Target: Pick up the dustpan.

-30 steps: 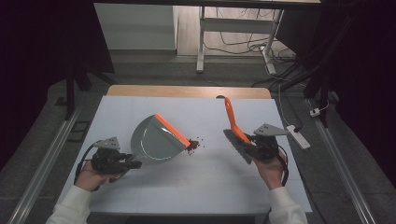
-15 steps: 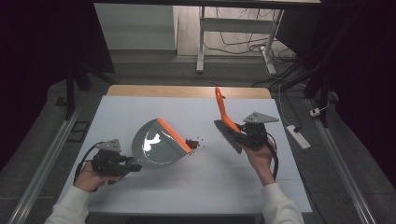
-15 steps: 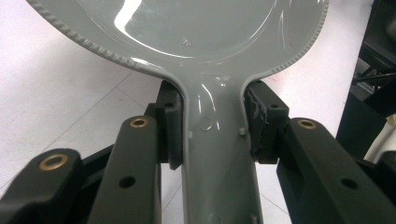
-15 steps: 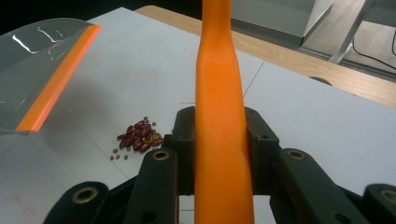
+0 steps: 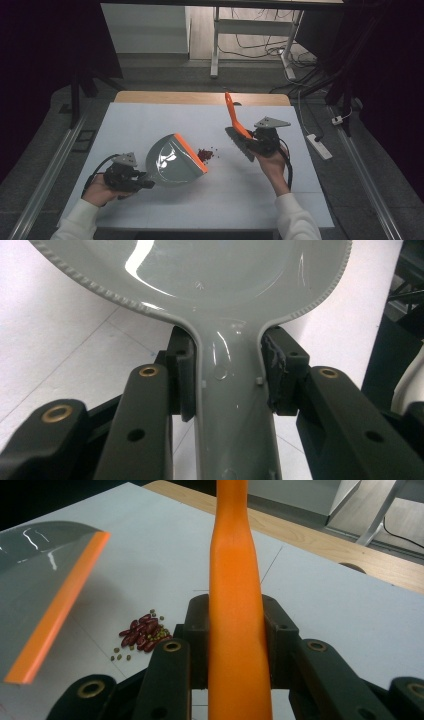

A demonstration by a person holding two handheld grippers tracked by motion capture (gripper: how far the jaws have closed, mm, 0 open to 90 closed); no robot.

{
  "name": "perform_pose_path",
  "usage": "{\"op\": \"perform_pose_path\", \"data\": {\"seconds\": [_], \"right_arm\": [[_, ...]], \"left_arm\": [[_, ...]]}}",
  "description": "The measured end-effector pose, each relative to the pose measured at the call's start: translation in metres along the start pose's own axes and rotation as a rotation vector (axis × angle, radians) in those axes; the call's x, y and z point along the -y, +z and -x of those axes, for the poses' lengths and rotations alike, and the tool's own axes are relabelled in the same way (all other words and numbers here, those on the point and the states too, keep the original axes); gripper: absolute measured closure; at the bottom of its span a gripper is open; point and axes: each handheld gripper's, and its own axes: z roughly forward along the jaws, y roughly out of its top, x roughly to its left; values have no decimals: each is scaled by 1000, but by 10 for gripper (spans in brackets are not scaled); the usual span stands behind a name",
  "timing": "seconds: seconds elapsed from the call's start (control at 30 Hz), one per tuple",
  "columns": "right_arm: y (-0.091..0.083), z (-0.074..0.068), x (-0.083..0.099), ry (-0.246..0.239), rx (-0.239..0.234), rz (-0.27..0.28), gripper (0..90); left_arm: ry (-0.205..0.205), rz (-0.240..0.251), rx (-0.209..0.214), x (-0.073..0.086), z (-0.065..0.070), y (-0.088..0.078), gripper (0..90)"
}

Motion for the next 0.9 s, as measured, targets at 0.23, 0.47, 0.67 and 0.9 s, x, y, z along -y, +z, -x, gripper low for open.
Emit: {"op": "perform_pose_path", "data": {"seconds": [0.23,0.47,0.67,0.9], "right_arm": [[11,-3,-3,-24,-3,-9,700],[25,-10,-3,-53,-11,-47,700],[35,-13,-3,-64,-16,-71,701],[46,-16,-2,-82,-19,-95,700]], "left_arm": [[9,-34,9,-2,1,6,615],[9,-68,2,-2,0,10,615],[-4,-101,8,0,-2,13,614],[-13,-111,10,-1,-3,16,614]]}}
